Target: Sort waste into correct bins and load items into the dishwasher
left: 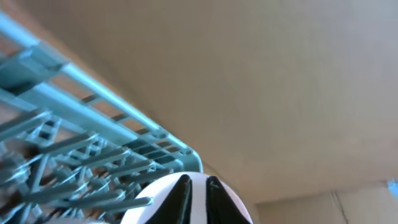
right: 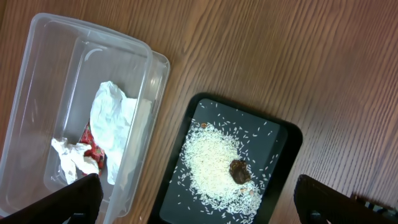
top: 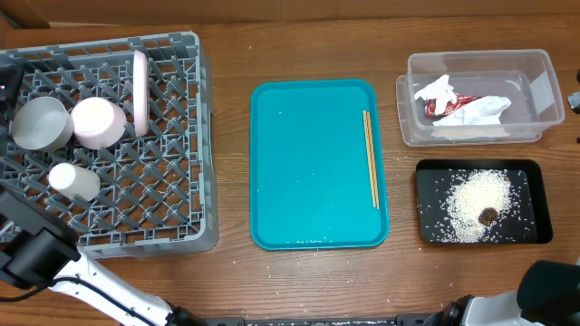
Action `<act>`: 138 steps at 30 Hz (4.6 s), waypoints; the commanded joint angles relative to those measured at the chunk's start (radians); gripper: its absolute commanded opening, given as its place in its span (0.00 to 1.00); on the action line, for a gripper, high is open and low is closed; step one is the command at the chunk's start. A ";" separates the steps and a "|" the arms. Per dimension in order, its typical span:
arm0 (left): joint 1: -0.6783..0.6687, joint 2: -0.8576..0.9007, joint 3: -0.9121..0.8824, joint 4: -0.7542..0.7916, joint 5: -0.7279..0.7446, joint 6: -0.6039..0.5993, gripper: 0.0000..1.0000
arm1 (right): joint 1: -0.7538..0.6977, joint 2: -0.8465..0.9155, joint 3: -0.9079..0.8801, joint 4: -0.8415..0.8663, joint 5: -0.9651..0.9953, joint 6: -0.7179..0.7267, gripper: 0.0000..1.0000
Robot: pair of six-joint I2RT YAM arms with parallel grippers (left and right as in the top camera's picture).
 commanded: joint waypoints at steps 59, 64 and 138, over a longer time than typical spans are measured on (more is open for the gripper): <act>-0.392 -0.177 0.040 -0.865 -1.407 0.602 0.39 | -0.001 -0.001 0.020 0.003 0.011 -0.003 1.00; -0.367 -0.150 0.040 -0.844 -1.412 0.594 0.38 | -0.001 -0.001 0.020 0.003 0.011 -0.003 1.00; -0.304 -0.142 0.263 -0.706 -0.638 0.424 0.04 | -0.001 -0.001 0.020 0.003 0.011 -0.003 1.00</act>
